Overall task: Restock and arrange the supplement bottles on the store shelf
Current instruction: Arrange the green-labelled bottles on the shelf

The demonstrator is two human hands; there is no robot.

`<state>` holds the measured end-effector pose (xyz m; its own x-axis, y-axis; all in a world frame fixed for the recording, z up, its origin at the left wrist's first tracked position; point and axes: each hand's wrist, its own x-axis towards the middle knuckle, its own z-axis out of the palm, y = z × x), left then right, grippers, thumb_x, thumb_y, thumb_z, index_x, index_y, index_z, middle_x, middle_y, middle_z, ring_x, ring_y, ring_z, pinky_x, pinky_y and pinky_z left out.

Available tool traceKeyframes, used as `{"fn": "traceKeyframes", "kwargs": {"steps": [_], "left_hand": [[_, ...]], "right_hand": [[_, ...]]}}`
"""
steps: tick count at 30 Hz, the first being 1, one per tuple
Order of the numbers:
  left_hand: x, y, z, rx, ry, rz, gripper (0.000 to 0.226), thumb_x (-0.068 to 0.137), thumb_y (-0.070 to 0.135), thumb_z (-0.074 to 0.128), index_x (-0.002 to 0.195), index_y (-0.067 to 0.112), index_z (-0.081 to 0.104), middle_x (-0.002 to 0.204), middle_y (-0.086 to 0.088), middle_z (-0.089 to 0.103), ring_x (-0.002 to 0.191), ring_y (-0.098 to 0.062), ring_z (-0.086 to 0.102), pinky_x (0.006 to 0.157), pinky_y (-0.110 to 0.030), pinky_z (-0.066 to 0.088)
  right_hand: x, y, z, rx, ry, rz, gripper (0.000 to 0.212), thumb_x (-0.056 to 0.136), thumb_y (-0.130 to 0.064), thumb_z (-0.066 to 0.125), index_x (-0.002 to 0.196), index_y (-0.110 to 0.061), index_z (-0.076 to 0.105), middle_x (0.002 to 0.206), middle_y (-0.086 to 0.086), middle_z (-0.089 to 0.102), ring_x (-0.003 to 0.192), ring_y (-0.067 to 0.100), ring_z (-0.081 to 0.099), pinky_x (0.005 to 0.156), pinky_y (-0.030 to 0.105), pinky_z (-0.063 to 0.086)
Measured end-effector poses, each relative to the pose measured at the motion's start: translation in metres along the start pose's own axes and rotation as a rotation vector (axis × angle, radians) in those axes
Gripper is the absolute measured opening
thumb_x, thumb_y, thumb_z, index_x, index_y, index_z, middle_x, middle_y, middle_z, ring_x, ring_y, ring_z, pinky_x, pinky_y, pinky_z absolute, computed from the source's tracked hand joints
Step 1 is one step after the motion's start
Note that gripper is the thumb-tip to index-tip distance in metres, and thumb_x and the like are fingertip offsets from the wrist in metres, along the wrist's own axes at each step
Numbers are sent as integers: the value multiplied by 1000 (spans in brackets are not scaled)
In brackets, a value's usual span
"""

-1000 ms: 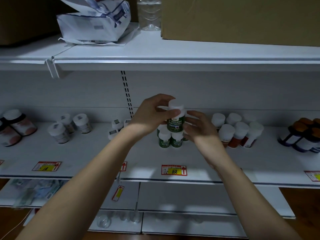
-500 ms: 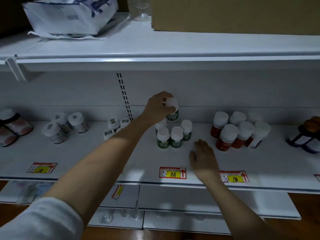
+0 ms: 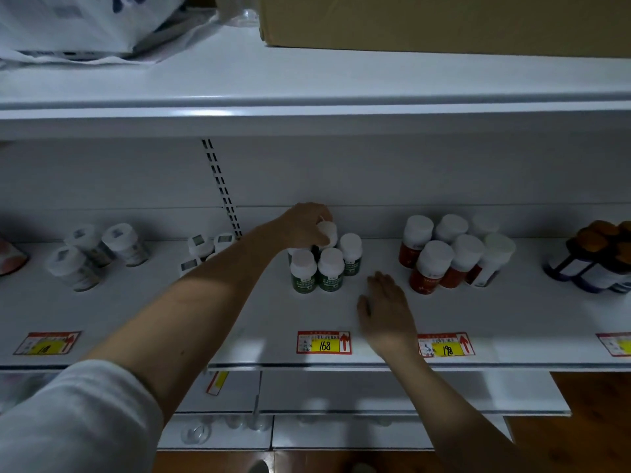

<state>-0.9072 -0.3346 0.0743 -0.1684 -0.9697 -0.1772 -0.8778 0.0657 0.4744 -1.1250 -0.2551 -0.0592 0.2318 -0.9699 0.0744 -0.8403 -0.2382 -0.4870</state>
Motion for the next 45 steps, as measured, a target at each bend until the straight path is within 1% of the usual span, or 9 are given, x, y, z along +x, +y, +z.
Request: {"fn": "traceKeyframes", "kwargs": {"steps": [9, 12, 15, 18, 20, 23, 30, 39, 45], "left_hand": [[-1, -1, 6, 7, -117, -18, 43, 89, 19, 66, 131, 17, 58, 131, -5, 59, 103, -17, 53, 82, -26, 42], [-5, 1, 7, 10, -107, -20, 43, 93, 19, 60, 136, 16, 55, 141, -8, 54, 113, -21, 54, 88, -27, 41], [-13, 5, 8, -93, 76, -5, 41, 100, 18, 54, 140, 13, 52, 145, -6, 52, 129, -23, 50, 96, -20, 36], [-27, 13, 10, -217, 311, 100, 26, 99, 12, 56, 122, 9, 66, 126, -7, 65, 116, -20, 59, 91, -15, 37], [-38, 16, 14, -226, 365, 146, 19, 97, 11, 58, 112, 8, 71, 113, -8, 70, 104, -21, 64, 88, -23, 44], [-51, 17, 23, -128, 284, 145, 19, 96, 18, 61, 113, 12, 70, 112, -6, 69, 100, -22, 64, 88, -32, 48], [-54, 12, 39, 63, 84, 51, 50, 89, 36, 71, 133, 21, 54, 127, -3, 58, 108, -22, 57, 87, -29, 44], [-55, 12, 49, 31, 170, 47, 48, 86, 28, 75, 129, 22, 56, 123, -1, 64, 105, -21, 60, 82, -27, 41], [-66, 22, 42, -182, 326, 82, 39, 83, 23, 77, 120, 18, 64, 115, -1, 67, 100, -17, 61, 82, -26, 48]], "right_hand": [[-1, 1, 2, 9, 37, 1, 54, 100, -31, 37, 145, -3, 45, 155, 14, 39, 147, 28, 29, 123, 41, 19], [-1, 0, 2, 8, 26, -2, 51, 102, -29, 39, 147, -4, 43, 157, 13, 37, 149, 26, 27, 124, 38, 15], [0, 1, 1, 5, 25, -8, 50, 103, -26, 43, 149, -6, 40, 159, 11, 33, 150, 24, 23, 124, 36, 13], [-1, 1, 0, 6, 18, -9, 50, 104, -27, 42, 150, -7, 39, 160, 10, 31, 150, 23, 22, 125, 35, 12], [0, 1, 1, -1, 16, -9, 51, 104, -27, 41, 150, -7, 38, 160, 10, 31, 151, 23, 21, 125, 36, 11], [1, 1, 2, -9, 17, -5, 51, 104, -28, 40, 151, -8, 37, 161, 10, 29, 151, 23, 20, 125, 35, 10], [0, 1, 0, -2, 7, -1, 52, 105, -29, 39, 152, -9, 35, 162, 8, 27, 152, 22, 18, 124, 33, 8], [-1, 0, -1, 5, 5, -7, 51, 104, -28, 41, 151, -7, 37, 160, 10, 29, 151, 24, 21, 125, 37, 12], [1, -2, -5, -7, -35, -1, 52, 104, -26, 42, 150, -5, 36, 160, 13, 29, 150, 27, 22, 124, 38, 14]]}}
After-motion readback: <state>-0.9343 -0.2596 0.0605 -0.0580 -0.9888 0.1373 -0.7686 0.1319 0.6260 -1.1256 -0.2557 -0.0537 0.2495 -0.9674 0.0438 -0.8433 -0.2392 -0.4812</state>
